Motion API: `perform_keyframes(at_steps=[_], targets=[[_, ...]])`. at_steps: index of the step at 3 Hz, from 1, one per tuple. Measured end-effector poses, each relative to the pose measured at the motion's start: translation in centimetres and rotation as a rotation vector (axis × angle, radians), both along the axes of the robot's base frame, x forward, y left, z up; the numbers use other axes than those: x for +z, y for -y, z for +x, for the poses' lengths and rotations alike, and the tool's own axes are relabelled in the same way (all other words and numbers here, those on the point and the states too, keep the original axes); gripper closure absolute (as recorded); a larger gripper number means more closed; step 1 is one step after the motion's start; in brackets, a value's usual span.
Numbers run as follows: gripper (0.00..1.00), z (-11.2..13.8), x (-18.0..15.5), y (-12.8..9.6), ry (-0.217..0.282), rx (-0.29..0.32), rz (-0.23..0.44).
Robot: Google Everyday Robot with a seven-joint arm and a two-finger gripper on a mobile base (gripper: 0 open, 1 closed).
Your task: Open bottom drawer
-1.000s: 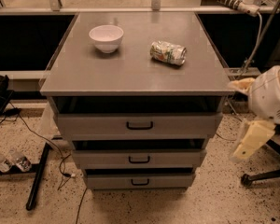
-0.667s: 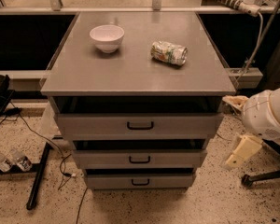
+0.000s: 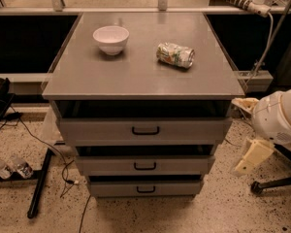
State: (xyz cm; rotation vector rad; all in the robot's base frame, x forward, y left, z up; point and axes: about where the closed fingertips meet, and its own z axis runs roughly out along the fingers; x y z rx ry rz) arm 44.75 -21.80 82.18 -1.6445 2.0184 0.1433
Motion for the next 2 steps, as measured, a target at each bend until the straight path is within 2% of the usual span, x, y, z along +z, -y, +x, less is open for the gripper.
perform_keyframes(at_steps=[1,2], targets=[[0.00,0.1,-5.3,-1.6,-0.021,-0.001,0.038],[0.00,0.7,-12.2,-2.6,-0.046,-0.037,0.079]])
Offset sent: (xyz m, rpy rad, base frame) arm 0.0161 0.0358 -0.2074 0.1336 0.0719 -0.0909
